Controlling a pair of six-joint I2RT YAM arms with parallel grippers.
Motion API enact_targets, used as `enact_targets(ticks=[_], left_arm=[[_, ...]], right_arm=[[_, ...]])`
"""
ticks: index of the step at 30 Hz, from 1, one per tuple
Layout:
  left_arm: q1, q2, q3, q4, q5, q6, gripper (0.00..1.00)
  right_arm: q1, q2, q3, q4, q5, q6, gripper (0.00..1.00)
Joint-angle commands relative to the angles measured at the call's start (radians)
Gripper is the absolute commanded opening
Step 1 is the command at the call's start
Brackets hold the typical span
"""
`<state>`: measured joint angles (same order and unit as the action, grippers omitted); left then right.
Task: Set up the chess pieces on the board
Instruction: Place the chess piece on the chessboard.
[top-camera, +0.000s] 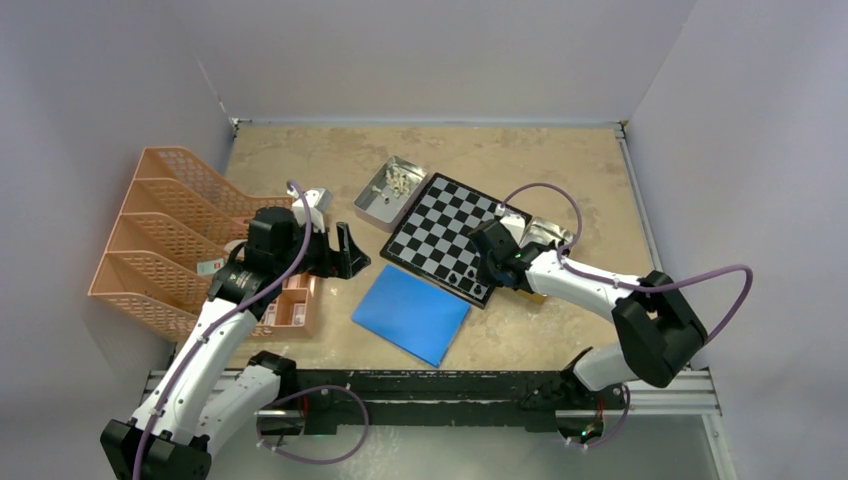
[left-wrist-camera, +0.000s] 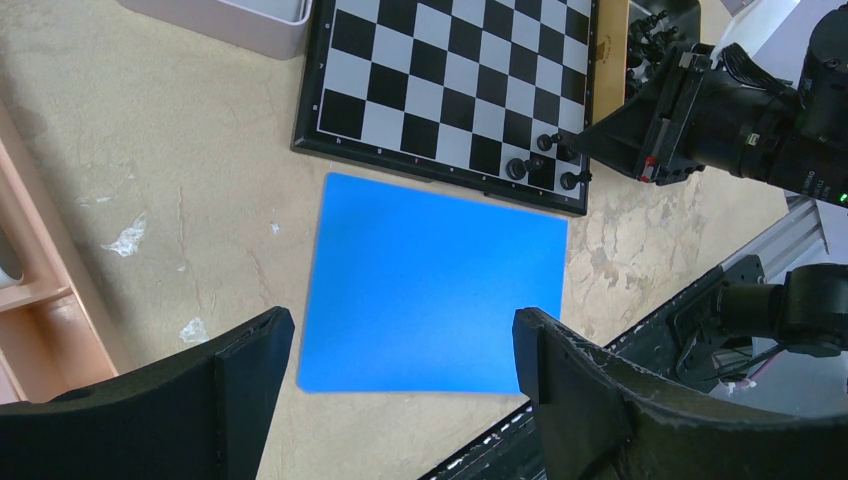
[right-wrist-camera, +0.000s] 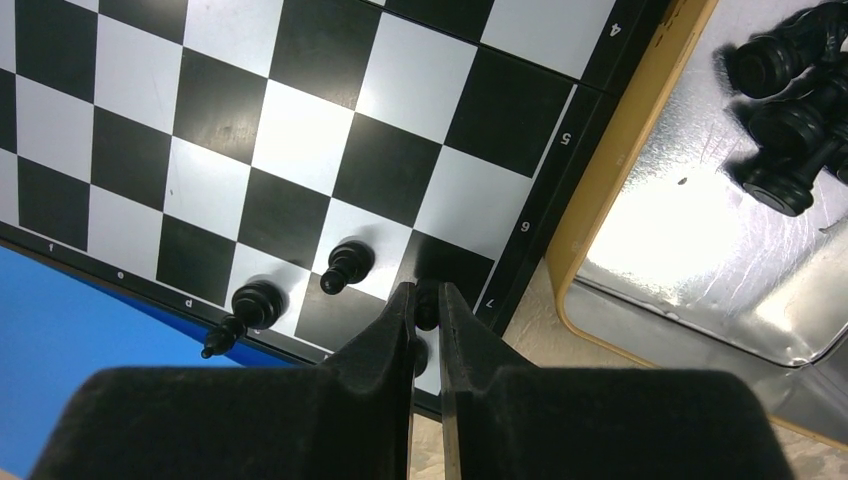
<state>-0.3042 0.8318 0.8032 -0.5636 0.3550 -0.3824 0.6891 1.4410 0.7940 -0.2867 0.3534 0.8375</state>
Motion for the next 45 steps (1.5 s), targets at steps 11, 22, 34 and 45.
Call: enact_targets(ticks=[11,22,34,45], left_arm=[[-0.006,-0.008,0.005,0.023,0.001,0.002,0.81],[-0.006,-0.01,0.004,0.023,0.001,0.002,0.81],[-0.006,-0.007,0.004,0.022,-0.001,0.002,0.81],[-0.006,-0.01,0.004,0.023,0.001,0.002,0.81]], right_arm=[[0.005,0.014,0.023,-0.007,0.027,0.011,0.18],[0.005,0.007,0.068,-0.048,0.069,0.013,0.23],[0.005,-0.028,0.145,-0.112,0.14,0.005,0.25],[-0.106,-0.057,0.178,-0.091,0.175,-0.028,0.26]])
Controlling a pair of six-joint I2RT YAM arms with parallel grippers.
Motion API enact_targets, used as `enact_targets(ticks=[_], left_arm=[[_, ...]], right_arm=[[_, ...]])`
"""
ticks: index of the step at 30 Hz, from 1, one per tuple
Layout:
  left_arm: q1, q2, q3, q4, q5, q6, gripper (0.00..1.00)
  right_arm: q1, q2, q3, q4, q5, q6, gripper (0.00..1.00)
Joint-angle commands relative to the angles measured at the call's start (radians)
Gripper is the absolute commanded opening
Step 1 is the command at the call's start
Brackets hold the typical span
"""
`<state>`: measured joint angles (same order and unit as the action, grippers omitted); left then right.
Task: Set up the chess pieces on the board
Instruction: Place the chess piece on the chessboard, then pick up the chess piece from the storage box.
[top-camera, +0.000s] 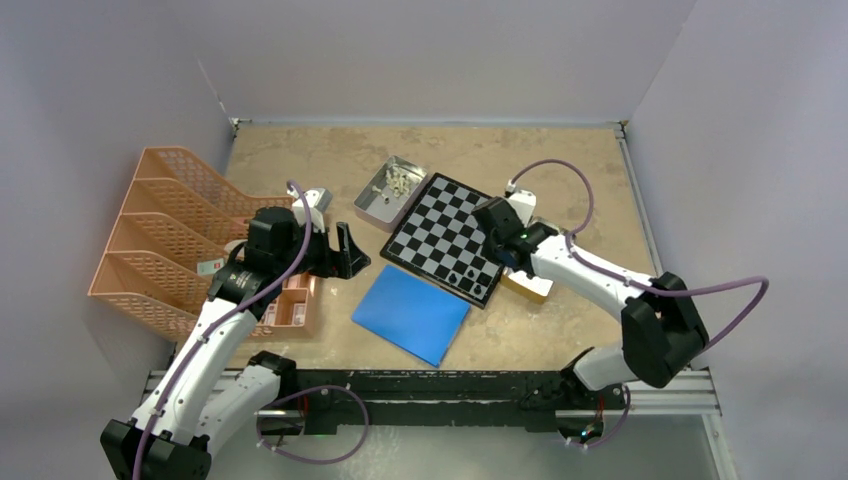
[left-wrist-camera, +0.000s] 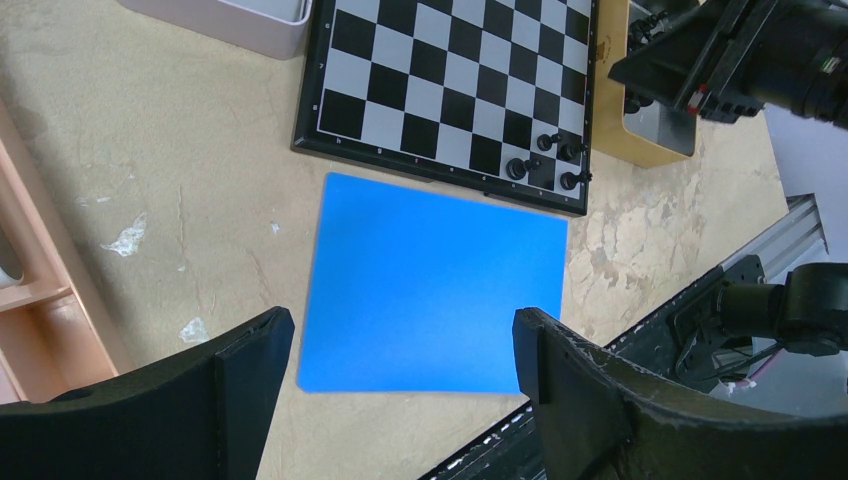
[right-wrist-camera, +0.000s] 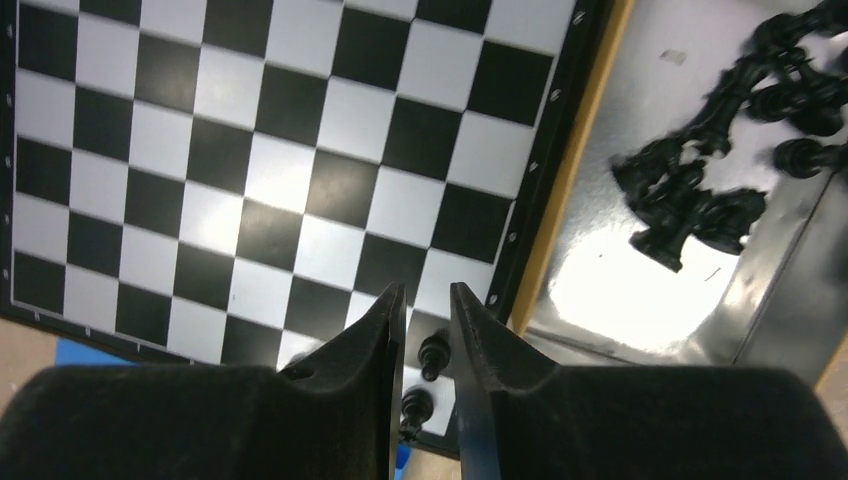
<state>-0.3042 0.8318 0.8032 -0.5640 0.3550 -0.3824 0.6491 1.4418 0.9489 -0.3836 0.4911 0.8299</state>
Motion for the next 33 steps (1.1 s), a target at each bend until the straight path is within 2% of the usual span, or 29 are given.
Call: enact_targets(ticks=[1,10,13,17,23,33], left_arm=[[-0.006,-0.01,0.004,0.023,0.002,0.002,0.81],[-0.006,-0.009,0.004,0.025,0.007,0.004,0.81],[-0.006,-0.012,0.003,0.026,0.006,0.004,0.81],[-0.006,-0.005,0.004,0.029,0.014,0.006,0.81],[-0.007,-0.007,0.002,0.029,0.018,0.006,0.81],[-0.007,-0.005,0.002,0.031,0.025,0.008,0.81]], right_arm=[[-0.092,-0.07,0.019,0.015,0.028,-0.029,0.26],[-0.37,-0.112,-0.014,0.13,0.03,-0.123,0.27],[-0.42,-0.086,-0.004,0.152,0.058,-0.127,0.28],[-0.474,-0.034,-0.012,0.206,0.023,-0.119,0.31],[-0.511,0.056,-0.041,0.249,0.013,-0.105,0.32],[-0.521,0.119,-0.087,0.304,-0.018,-0.099,0.31]])
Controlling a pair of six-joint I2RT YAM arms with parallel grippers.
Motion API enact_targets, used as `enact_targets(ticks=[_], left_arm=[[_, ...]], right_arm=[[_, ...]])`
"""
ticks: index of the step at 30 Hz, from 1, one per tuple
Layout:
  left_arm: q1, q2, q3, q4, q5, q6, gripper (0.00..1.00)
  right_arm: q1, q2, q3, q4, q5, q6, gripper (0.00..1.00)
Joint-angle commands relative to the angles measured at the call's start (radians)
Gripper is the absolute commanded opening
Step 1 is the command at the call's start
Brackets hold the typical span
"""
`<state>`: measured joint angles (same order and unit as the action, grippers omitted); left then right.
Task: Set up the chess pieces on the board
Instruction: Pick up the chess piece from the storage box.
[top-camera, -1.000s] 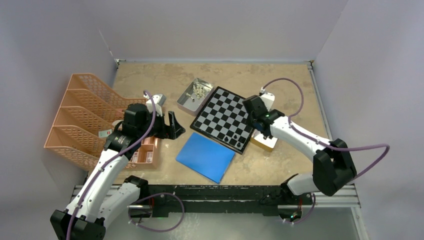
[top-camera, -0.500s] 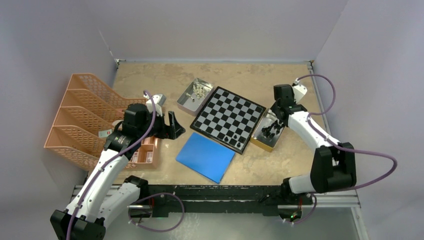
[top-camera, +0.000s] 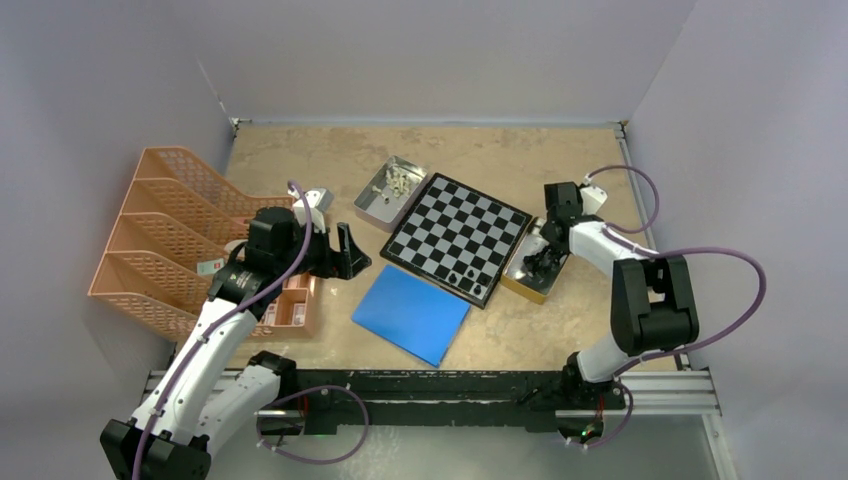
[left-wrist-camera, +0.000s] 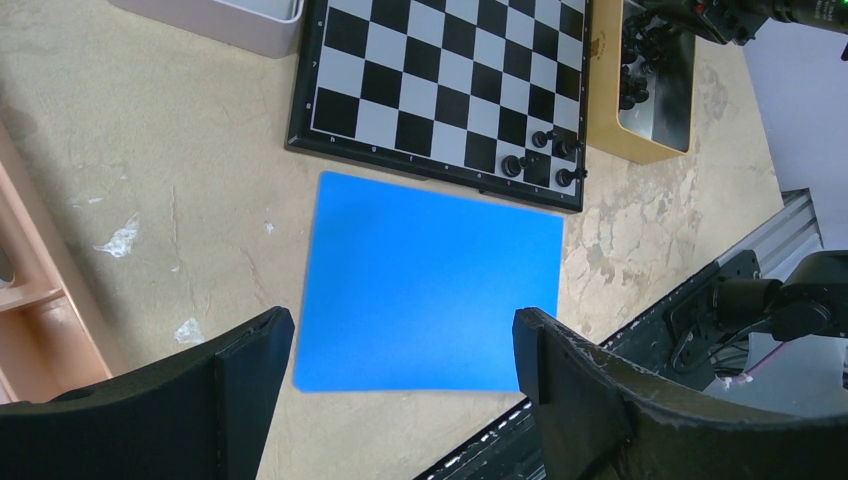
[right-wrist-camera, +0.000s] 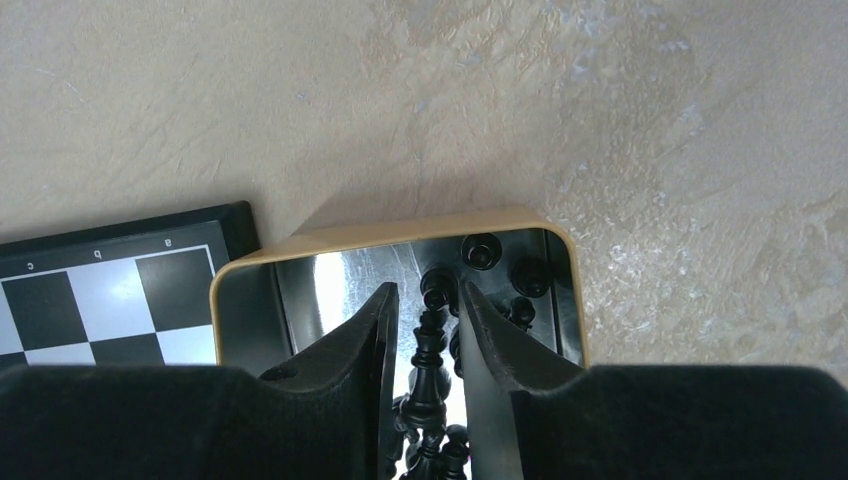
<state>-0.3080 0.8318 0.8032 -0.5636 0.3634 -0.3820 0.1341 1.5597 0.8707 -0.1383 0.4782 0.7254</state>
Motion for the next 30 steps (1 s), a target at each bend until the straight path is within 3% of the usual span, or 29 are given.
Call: enact_targets(ticks=[1,18,30], left_arm=[[-0.003,-0.006,0.002,0.031,0.016,0.008,0.81],[-0.003,-0.005,0.003,0.029,0.014,0.006,0.81],[-0.003,-0.006,0.004,0.028,0.009,0.006,0.81]], right_arm=[[-0.007,0.008,-0.009,0.065,-0.007,0.005,0.31],[-0.01,0.041,-0.026,0.099,-0.025,0.0,0.25],[-0.01,0.034,-0.02,0.1,-0.043,-0.009,0.14]])
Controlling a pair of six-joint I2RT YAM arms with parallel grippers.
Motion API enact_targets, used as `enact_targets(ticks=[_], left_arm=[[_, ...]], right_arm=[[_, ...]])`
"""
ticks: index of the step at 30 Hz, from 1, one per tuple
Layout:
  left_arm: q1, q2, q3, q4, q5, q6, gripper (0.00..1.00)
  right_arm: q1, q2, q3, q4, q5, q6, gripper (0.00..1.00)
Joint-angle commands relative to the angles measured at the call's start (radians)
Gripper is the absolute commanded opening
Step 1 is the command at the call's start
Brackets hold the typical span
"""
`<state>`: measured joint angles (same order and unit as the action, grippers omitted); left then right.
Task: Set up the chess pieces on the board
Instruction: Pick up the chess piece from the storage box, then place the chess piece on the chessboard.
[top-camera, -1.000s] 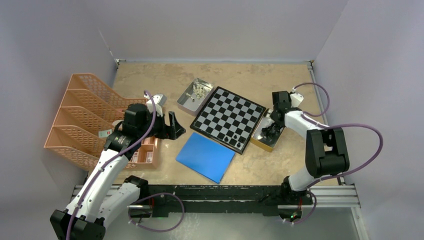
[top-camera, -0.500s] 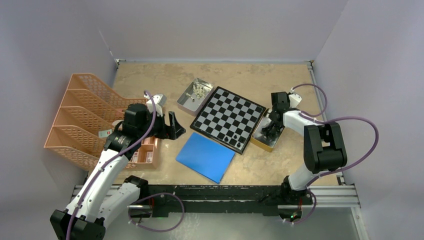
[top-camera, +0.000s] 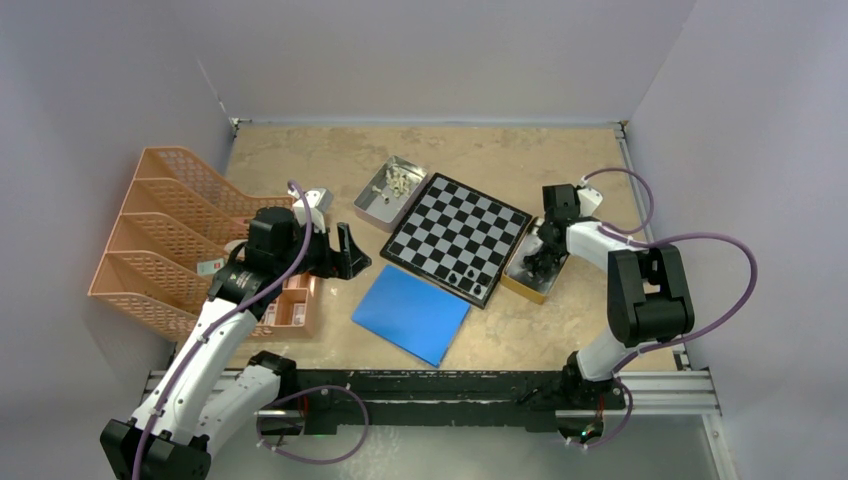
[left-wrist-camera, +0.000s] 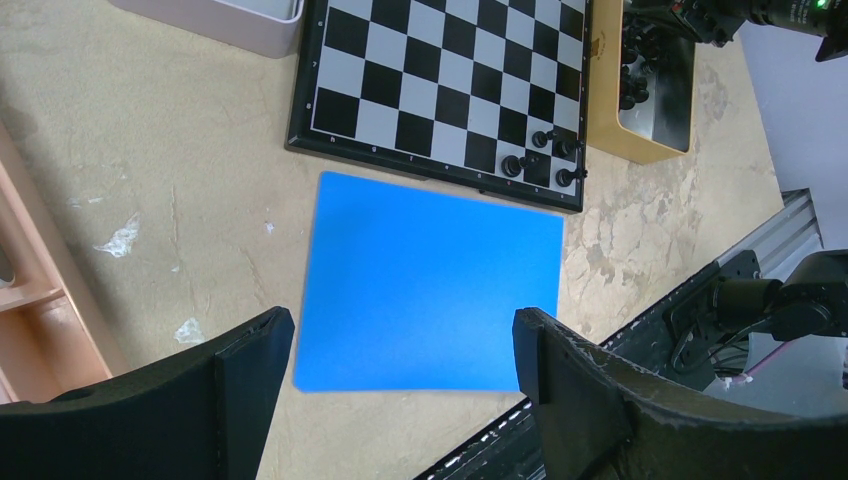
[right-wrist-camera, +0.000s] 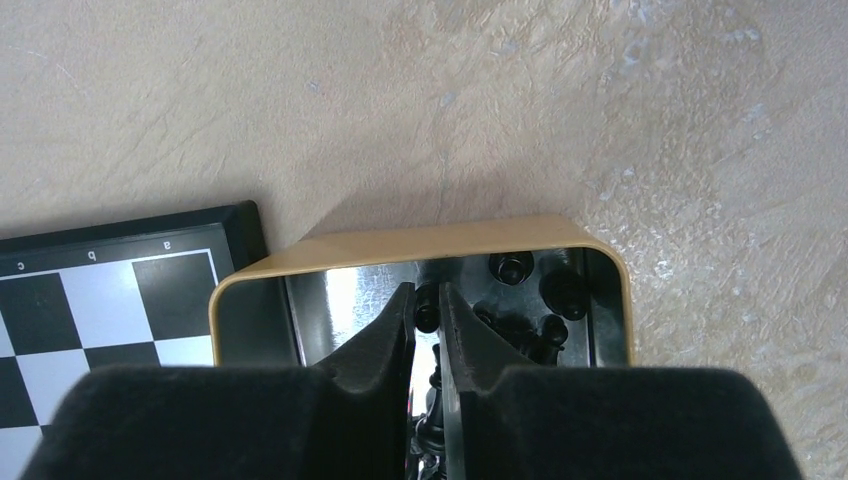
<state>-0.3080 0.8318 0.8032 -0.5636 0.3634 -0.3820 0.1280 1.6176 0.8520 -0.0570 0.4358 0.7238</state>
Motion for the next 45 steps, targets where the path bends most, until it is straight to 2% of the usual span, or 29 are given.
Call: enact_targets(ticks=[1,5,17,26,30,37,45], left_arm=[[-0.003,-0.006,0.004,0.028,0.009,0.006,0.81],[-0.003,-0.007,0.003,0.028,0.008,0.006,0.81],[-0.003,-0.001,0.004,0.028,0.006,0.006,0.81],[-0.003,-0.003,0.004,0.027,0.003,0.005,0.81],[-0.003,-0.004,0.004,0.026,0.001,0.005,0.81],[-0.003,-0.011,0.004,0.025,-0.005,0.005,0.81],[-0.003,-0.025,0.006,0.022,-0.028,0.003,0.81]], right_arm=[[-0.004,-0.03,0.0,0.018,0.004,-0.007,0.13],[-0.004,-0.064,0.014,0.013,0.025,-0.022,0.11],[0.021,-0.201,0.085,-0.07,-0.069,-0.045,0.08],[0.175,-0.28,0.123,-0.052,-0.098,-0.07,0.08],[0.257,-0.232,0.162,-0.044,-0.133,-0.104,0.09],[0.488,-0.055,0.284,-0.032,-0.106,-0.181,0.1],[0.63,0.165,0.438,-0.028,-0.119,-0.209,0.1]])
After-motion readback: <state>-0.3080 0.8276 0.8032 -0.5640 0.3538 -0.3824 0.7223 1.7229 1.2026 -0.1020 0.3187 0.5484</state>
